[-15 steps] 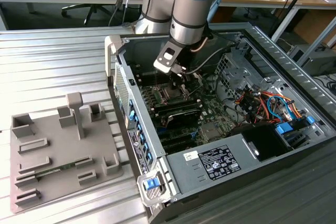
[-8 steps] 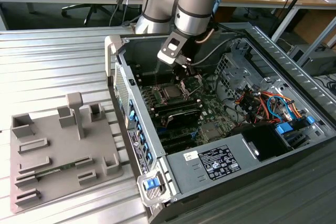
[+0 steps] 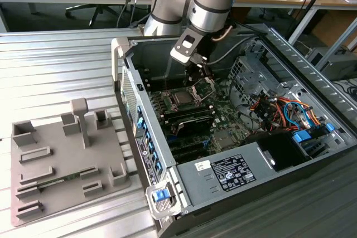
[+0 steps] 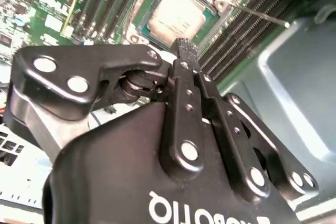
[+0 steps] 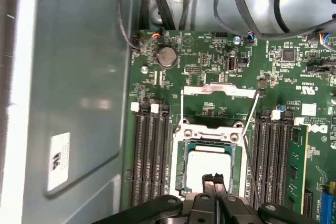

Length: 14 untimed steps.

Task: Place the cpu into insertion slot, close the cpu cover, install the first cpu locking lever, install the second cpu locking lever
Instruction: 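Place the cpu into insertion slot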

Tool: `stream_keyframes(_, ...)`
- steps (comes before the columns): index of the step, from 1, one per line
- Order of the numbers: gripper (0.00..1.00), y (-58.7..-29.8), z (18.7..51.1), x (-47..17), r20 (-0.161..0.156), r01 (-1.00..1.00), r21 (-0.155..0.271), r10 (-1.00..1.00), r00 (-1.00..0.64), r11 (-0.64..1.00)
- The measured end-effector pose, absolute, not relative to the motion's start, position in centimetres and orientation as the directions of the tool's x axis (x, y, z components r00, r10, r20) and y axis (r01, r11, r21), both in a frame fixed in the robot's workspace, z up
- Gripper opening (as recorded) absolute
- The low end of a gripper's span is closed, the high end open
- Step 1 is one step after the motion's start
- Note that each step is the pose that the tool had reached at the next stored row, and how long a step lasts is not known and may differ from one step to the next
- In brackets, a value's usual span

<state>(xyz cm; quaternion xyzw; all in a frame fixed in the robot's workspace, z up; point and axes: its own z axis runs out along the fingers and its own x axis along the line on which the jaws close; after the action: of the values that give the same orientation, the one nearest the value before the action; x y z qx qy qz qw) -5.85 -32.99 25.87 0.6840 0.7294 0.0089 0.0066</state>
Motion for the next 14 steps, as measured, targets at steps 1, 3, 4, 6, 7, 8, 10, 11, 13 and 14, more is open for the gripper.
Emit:
stream_keyframes(1,0.11,-33.1,25.9,-5.8,0.033,0.998,0.024,0.997,-0.064,0.064)
stream_keyframes(3,0.11,-33.3,26.0,-5.8,0.06,0.998,0.026,0.996,-0.064,0.063)
stream_keyframes(4,0.11,-33.5,26.1,-5.8,0.063,0.998,0.026,0.996,-0.064,0.063)
stream_keyframes(6,0.11,-33.8,26.2,-5.8,0.063,0.998,0.026,0.996,-0.064,0.063)
stream_keyframes(7,0.11,-34.1,26.2,-5.8,0.063,0.998,0.026,0.996,-0.064,0.063)
stream_keyframes(8,0.11,-34.3,26.2,-5.8,0.063,0.998,0.026,0.996,-0.064,0.063)
stream_keyframes(10,0.11,-35.1,26.2,-5.8,0.065,0.998,0.026,0.996,-0.064,0.063)
stream_keyframes(11,0.11,-35.1,26.2,-5.9,0.065,0.998,0.026,0.996,-0.064,0.063)
stream_keyframes(13,0.11,-35.1,26.2,-5.8,0.065,0.998,0.026,0.996,-0.064,0.063)
stream_keyframes(14,0.11,-35.1,26.2,-5.8,0.065,0.998,0.026,0.996,-0.064,0.063)
